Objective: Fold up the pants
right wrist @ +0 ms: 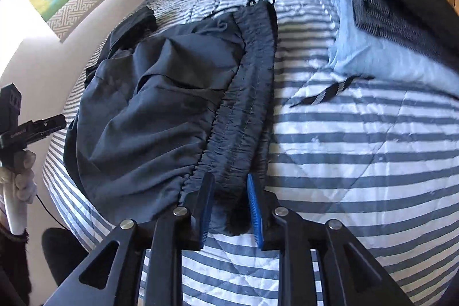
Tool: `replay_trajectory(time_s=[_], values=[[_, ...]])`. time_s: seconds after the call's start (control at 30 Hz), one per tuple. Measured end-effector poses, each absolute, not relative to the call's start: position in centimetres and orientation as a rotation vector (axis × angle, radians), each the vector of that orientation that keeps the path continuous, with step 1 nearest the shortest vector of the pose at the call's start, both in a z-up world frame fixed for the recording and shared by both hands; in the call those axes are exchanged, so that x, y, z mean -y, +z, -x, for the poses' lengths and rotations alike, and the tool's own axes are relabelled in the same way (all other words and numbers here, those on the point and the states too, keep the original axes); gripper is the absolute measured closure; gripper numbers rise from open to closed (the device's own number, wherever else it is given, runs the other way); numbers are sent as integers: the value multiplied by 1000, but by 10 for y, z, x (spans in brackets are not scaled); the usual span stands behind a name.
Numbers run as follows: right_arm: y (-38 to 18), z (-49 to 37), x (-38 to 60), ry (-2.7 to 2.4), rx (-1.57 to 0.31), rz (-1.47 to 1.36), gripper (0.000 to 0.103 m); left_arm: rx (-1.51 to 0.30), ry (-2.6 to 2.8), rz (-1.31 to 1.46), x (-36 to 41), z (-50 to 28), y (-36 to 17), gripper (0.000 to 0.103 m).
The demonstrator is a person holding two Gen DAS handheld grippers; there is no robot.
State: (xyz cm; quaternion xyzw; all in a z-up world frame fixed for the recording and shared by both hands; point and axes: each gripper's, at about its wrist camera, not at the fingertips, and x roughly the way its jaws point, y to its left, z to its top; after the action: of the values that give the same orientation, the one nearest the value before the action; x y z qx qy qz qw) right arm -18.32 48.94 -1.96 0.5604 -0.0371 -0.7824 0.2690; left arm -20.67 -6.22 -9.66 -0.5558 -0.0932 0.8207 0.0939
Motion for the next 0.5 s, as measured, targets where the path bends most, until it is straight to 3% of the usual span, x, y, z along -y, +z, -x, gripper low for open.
replay_trajectory(time_s=[0.03,0.07,0.1,0.23,0.3,0.5], values=[[-26,187,-485,-2080,129,-1551,73,263,2426,1689,61,212,-106,55],[-31,189,-481,-2071,135,-1573,72,250,2420,1718,57,211,-123,86],[-33,189,-478,-2077,123,-1573,72,259,2416,1745,57,209,-130,97],[-26,181,-469,-2101,-17,-1496,81,296,2396,1711,59,188,-136,101],[-20,176,-475,-2137,-77,-1471,103,283,2377,1691,55,175,-131,101],[-1,172,-526,-2203,-10,-1448,103,91,2325,1632,19,130,-112,102]])
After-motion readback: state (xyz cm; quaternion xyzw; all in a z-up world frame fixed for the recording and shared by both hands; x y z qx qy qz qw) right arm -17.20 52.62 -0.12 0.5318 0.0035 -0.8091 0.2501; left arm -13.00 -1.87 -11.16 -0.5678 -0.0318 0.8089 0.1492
